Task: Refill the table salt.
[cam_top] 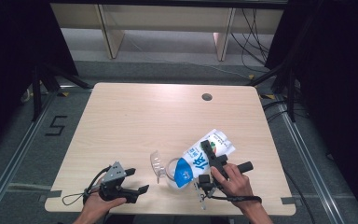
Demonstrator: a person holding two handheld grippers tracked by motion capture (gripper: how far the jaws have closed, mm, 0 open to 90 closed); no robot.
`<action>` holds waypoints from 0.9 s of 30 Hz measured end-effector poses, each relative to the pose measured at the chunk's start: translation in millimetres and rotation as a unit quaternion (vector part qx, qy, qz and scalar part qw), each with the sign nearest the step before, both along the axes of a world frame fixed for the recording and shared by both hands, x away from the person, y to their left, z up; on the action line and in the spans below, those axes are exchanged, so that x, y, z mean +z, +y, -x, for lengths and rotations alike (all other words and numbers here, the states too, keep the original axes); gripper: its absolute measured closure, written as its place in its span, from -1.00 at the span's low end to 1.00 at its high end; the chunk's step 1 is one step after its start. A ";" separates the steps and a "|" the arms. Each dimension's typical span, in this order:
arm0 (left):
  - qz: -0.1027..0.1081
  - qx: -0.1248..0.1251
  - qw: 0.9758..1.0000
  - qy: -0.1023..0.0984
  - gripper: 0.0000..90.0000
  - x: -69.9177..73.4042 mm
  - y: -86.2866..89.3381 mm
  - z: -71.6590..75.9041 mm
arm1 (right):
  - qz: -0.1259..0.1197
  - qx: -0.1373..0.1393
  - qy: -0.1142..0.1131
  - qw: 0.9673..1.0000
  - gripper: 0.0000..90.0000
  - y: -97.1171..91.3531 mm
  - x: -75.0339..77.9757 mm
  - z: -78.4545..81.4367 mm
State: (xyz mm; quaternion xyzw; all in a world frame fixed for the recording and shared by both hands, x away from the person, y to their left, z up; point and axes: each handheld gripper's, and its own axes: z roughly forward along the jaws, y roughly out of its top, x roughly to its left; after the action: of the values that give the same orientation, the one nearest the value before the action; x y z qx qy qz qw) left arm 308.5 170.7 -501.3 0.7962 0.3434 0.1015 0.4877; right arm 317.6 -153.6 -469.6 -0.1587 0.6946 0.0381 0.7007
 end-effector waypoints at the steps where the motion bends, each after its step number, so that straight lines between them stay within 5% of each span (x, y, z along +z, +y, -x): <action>1: 0.000 0.000 1.000 0.000 -0.63 0.0 0.0 0.0 | 0.001 0.006 -0.007 1.000 0.37 0.1 0.2 -0.2; 15: 0.000 0.000 1.000 0.000 -0.63 0.0 -0.1 0.0 | -0.010 -0.006 0.006 1.000 0.38 0.2 -2.0 1.3; 21: 0.000 0.000 1.000 0.000 -0.63 0.0 0.0 -0.1 | 0.013 0.000 -0.007 1.000 0.38 1.2 2.7 0.4; 24: 0.000 0.002 1.000 0.001 -0.63 0.0 -0.2 0.2 | -0.017 -0.009 0.003 1.000 0.38 -0.4 -1.5 1.2; 26: 0.000 0.001 1.000 0.000 -0.63 0.0 -0.1 0.1 | 0.022 0.003 -0.011 1.000 0.38 1.7 4.2 0.3; 27: 0.000 0.000 1.000 0.000 -0.63 -0.1 0.0 0.0 | 0.018 0.001 -0.009 1.000 0.38 1.5 3.5 0.3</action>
State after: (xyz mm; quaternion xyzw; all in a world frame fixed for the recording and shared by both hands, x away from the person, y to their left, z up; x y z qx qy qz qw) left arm 308.6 170.7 -501.4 0.7963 0.3434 0.1016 0.4874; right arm 317.3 -152.1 -466.0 -0.1723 0.6884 0.0248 0.7041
